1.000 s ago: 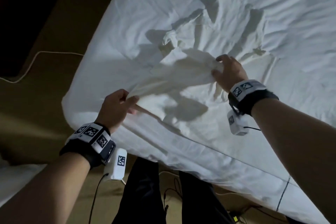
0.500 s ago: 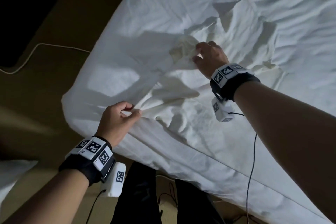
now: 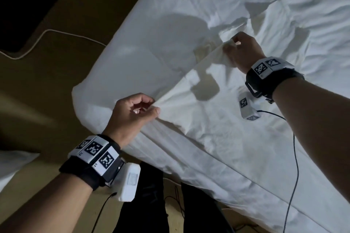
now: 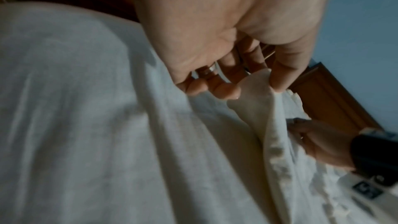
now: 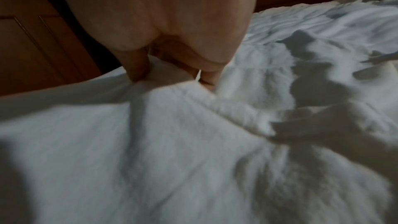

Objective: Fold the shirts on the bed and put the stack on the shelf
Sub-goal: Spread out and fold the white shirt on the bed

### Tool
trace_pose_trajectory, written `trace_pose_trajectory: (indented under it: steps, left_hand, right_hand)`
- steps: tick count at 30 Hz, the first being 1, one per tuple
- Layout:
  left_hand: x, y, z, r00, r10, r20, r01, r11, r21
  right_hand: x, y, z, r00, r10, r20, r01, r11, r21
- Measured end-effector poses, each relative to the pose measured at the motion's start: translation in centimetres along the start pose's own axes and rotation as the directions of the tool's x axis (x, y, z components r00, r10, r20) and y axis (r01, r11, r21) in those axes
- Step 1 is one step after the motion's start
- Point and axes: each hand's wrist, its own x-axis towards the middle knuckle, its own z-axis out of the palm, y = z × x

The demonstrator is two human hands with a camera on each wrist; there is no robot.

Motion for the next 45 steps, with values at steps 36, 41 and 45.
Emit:
trace_pose_trajectory:
  steps: [36,41,45]
  left_hand:
    - [1.5,-4.8,5.8,0.926,0.124,0.357,-0.374,0.16,0.914]
    - [2.0,-5.2,6.1,0.934,0.074,0.35,-0.358,0.151,0.922]
    - [2.2,-5.3,6.1,0.93,0.052,0.365,-0.369,0.117,0.922]
  right_hand:
    - [-17.4,11.5,7.1,0.968,-0.142,0.208,0.238,0.787,-0.569]
    - [-15.9,13.3,3.6,0.997,-0.055,0.06,0.08,0.805,-0.588]
    - [-14.8,11.9,4.1,0.888,-0.341,0.307,0.459,0.645,-0.611]
